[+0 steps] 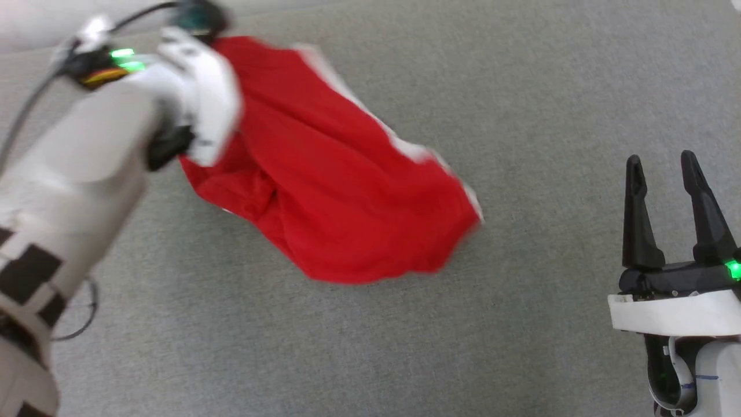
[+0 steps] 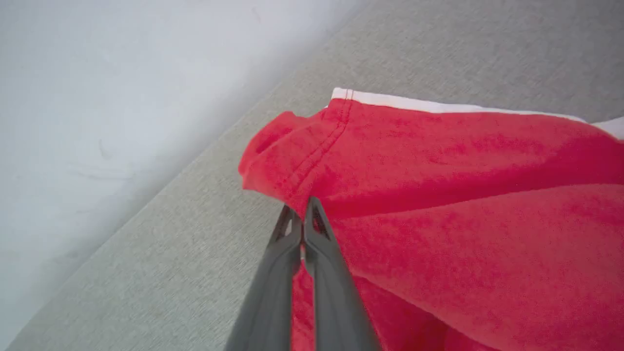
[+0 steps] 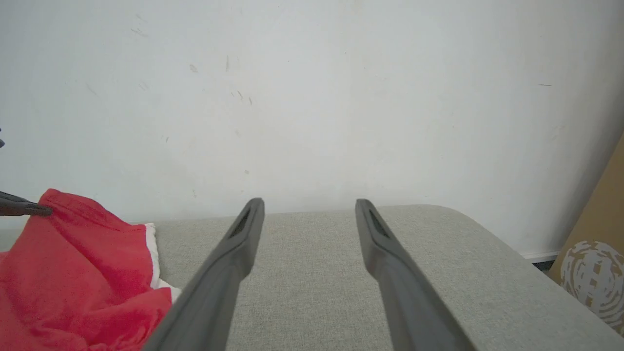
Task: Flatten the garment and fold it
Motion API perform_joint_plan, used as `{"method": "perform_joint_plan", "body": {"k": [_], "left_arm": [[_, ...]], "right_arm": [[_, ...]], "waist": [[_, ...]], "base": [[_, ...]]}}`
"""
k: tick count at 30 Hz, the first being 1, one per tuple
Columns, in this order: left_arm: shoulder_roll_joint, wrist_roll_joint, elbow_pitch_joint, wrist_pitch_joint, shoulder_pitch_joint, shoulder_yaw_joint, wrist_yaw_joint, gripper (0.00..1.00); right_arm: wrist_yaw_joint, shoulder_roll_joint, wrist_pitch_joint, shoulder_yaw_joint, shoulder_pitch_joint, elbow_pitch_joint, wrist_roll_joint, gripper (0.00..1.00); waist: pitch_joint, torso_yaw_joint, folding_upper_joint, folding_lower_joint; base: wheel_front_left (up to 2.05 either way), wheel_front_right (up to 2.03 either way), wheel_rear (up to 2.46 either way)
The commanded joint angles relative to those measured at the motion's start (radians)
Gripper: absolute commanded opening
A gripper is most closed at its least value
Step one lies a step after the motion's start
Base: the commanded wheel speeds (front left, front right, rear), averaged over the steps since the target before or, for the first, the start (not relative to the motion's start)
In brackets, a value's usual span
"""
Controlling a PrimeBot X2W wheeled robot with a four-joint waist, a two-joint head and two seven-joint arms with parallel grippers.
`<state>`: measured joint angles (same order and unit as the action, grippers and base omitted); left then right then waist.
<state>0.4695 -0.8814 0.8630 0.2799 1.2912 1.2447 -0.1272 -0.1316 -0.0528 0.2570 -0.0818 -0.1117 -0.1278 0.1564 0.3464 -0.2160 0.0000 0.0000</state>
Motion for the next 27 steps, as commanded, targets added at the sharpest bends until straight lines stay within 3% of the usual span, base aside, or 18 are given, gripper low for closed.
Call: {"method": "perform_joint_plan", "body": {"k": [1,5,10,11,12,19,23,27], "left_arm": [[0.005,0.0,0.019,-0.013,-0.018,-0.003,0.008,0.0],[0.037,-0.008,0.137,-0.04,-0.07,-0.009,0.035,0.0],[0.016,-0.051,0.214,-0.052,-0.14,-0.027,0.034,0.0],[0.009,-0.054,0.223,-0.074,-0.143,-0.032,0.036,0.67],[0.004,-0.053,0.231,-0.101,-0.143,-0.036,0.038,1.0],[-0.038,-0.004,0.23,-0.235,-0.071,-0.024,0.027,1.0],[-0.054,0.029,0.177,-0.197,-0.04,0.002,0.005,1.0],[-0.054,0.048,0.052,-0.074,-0.058,0.025,-0.002,1.0]], "right_arm": [[0.001,0.003,0.005,0.003,0.01,-0.006,-0.012,1.0],[0.001,0.003,0.005,0.004,0.016,-0.007,-0.012,1.0],[0.001,0.003,0.005,-0.008,0.028,-0.007,-0.017,1.0],[0.001,0.003,0.005,-0.009,0.03,-0.006,-0.02,1.0],[0.001,0.003,0.005,-0.009,0.031,-0.006,-0.023,1.0],[0.001,0.003,0.005,-0.017,0.051,-0.004,-0.042,1.0],[0.001,0.003,0.005,-0.017,0.072,-0.003,-0.046,1.0],[0.001,0.003,0.005,-0.009,0.083,-0.002,-0.045,1.0]], "waist": [[-0.016,0.015,0.0,0.0],[-0.015,0.011,0.0,0.0],[-0.018,0.023,0.0,0.0],[-0.021,0.029,0.0,0.0],[-0.024,0.036,0.0,0.0],[-0.081,0.098,0.0,0.0],[-0.115,0.13,0.0,0.0],[-0.131,0.141,0.0,0.0]], "base": [[0.0,0.0,0.0],[0.0,0.0,0.0],[0.0,0.0,0.0],[0.0,0.0,0.0],[0.0,0.0,0.0],[0.0,0.0,0.0],[0.0,0.0,0.0],[0.0,0.0,0.0]]}}
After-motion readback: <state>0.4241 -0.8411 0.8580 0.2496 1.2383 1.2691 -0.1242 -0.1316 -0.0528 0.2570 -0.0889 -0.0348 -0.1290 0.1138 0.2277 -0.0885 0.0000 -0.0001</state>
